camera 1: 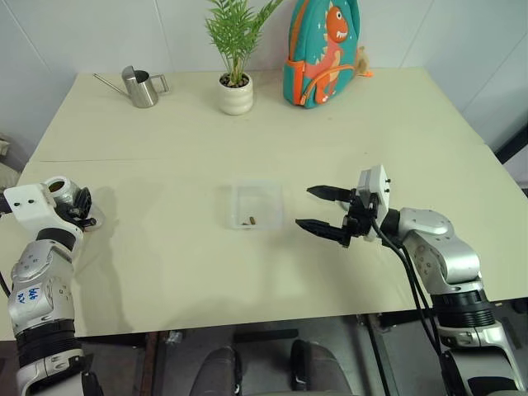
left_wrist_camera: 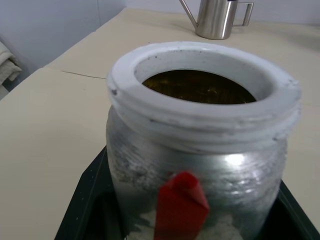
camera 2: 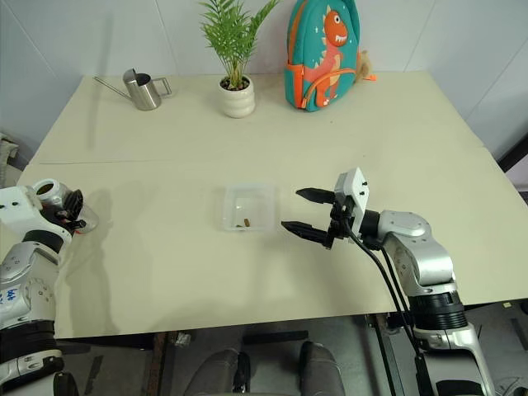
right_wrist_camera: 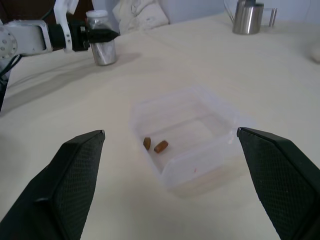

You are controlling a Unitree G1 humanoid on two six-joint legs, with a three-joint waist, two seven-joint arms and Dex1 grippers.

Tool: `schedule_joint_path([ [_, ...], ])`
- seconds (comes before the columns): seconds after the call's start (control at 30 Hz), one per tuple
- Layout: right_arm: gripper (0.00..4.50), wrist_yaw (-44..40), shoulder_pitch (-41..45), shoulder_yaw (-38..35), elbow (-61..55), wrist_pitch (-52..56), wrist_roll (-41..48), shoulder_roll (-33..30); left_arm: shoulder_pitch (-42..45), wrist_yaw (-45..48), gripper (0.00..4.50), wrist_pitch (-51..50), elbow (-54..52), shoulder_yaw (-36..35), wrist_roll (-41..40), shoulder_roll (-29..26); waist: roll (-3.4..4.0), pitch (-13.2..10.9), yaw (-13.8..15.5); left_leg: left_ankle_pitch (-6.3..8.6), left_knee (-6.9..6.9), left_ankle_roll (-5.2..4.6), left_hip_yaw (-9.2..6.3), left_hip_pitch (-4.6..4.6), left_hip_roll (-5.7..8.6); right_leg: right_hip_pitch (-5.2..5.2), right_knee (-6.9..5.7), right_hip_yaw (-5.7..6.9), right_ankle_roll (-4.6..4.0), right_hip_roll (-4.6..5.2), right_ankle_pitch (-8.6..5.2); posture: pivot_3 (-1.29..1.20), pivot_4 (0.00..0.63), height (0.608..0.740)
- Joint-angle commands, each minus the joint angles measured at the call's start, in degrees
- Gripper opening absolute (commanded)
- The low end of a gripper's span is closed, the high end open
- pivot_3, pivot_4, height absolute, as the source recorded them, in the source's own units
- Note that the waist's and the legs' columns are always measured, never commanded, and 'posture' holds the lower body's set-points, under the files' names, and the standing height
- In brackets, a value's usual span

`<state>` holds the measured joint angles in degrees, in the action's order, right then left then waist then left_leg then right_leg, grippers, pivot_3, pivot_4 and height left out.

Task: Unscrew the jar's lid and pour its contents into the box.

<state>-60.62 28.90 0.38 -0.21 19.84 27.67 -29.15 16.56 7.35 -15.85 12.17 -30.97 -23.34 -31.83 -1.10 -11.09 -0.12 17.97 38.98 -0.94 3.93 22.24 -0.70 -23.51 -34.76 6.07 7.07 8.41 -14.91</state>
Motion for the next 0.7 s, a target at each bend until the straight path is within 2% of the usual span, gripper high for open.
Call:
schedule_joint_path([
  [0.03,4.45,-0.8,1.0,-0.5,-0.3,-2.1,0.0,0.1,-2.4,0.7,1.93,-0.6,-2.3,-1.2,-0.4,0.2,0.0,0.0,0.0,0.01,0.0,0.0,0.01,-0.01,0.0,0.0,0.0,0.0,0.0,0.0,0.0,0.0,0.15,0.74],
  [0.23,4.45,-1.8,1.1,0.0,-0.1,-1.8,0.1,0.2,-4.9,0.7,1.93,-2.4,-5.6,-2.4,-1.3,0.4,0.0,0.0,-0.1,0.07,-0.03,0.0,0.04,-0.03,-0.02,-0.01,0.04,-0.01,0.0,0.01,0.0,0.0,0.15,0.74],
  [0.3,4.5,-1.8,1.3,0.0,0.1,-1.8,0.1,0.4,-5.8,0.5,2.65,-2.9,-6.9,-3.1,-1.6,0.6,0.0,0.0,-0.1,0.07,-0.04,0.0,0.04,-0.03,-0.04,-0.01,0.05,-0.01,0.0,0.02,0.0,0.0,0.15,0.74],
  [0.37,4.5,-1.8,1.3,0.0,0.0,-1.7,0.1,0.6,-7.0,0.8,3.13,-3.3,-8.3,-3.2,-1.5,0.5,0.0,0.0,-0.2,0.08,-0.04,0.02,0.05,-0.03,-0.05,-0.02,0.06,-0.01,0.0,0.02,0.0,0.0,0.15,0.74],
  [0.5,4.5,-2.1,0.6,0.3,-0.4,-1.3,0.3,0.7,-8.8,0.9,4.43,-3.6,-10.9,-3.8,-1.7,0.9,0.0,0.0,0.0,0.1,-0.08,0.02,0.06,-0.01,-0.07,-0.05,0.1,0.01,-0.01,0.02,0.0,0.0,0.15,0.74],
  [0.7,4.5,-2.2,0.1,0.8,-0.9,-1.0,0.7,0.9,-11.8,0.1,4.47,-3.6,-14.3,-5.0,-0.8,1.0,0.0,0.0,0.0,0.17,-0.08,0.02,0.05,0.01,-0.08,-0.05,0.19,0.01,-0.01,0.06,0.0,0.0,0.15,0.74],
])
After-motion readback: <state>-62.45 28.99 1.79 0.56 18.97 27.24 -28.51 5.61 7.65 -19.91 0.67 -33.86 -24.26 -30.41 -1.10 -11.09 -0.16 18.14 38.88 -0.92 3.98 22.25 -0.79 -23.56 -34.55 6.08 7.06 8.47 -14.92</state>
